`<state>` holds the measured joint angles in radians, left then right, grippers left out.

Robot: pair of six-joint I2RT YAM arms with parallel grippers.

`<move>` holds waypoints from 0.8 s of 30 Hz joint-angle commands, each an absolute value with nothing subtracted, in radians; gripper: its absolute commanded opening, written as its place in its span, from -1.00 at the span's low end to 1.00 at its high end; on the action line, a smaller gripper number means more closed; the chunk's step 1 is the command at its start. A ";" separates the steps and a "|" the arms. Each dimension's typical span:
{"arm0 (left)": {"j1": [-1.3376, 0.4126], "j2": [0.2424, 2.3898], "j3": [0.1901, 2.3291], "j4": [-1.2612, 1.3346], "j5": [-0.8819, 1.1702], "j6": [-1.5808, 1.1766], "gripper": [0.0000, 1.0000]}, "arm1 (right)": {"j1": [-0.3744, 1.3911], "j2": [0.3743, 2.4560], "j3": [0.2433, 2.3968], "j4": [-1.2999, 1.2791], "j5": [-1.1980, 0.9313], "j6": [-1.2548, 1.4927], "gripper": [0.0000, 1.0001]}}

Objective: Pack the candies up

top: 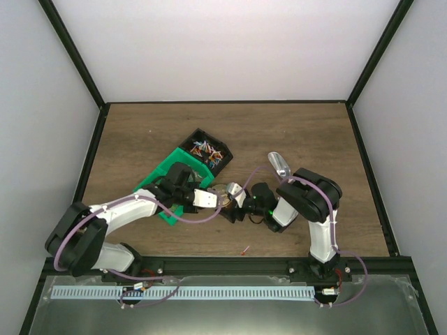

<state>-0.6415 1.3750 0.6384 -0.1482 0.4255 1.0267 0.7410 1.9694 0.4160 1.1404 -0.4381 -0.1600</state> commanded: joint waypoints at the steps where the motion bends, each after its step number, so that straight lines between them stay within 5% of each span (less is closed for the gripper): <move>1: -0.554 1.380 0.636 -0.267 0.260 1.083 -0.57 | 0.755 1.988 0.377 1.044 -0.526 -0.152 0.14; 6: -0.563 1.312 0.660 -0.316 0.340 1.038 -0.50 | 0.754 1.991 0.379 1.049 -0.524 -0.147 0.14; 13: -0.679 1.302 0.705 -0.239 0.377 0.830 -0.16 | 0.755 1.990 0.378 1.052 -0.521 -0.147 0.14; 19: -0.665 1.331 0.783 -0.294 0.320 0.663 0.71 | 0.755 1.983 0.372 1.055 -0.523 -0.146 0.14; 24: -0.659 1.274 0.747 -0.380 0.403 0.665 1.00 | 0.755 1.994 0.374 1.069 -0.527 -0.143 0.15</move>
<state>-0.6617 1.3094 0.7639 -0.3027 0.3344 0.7185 0.7444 1.9694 0.4019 1.1511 -0.5060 -0.1623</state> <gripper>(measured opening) 0.990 0.863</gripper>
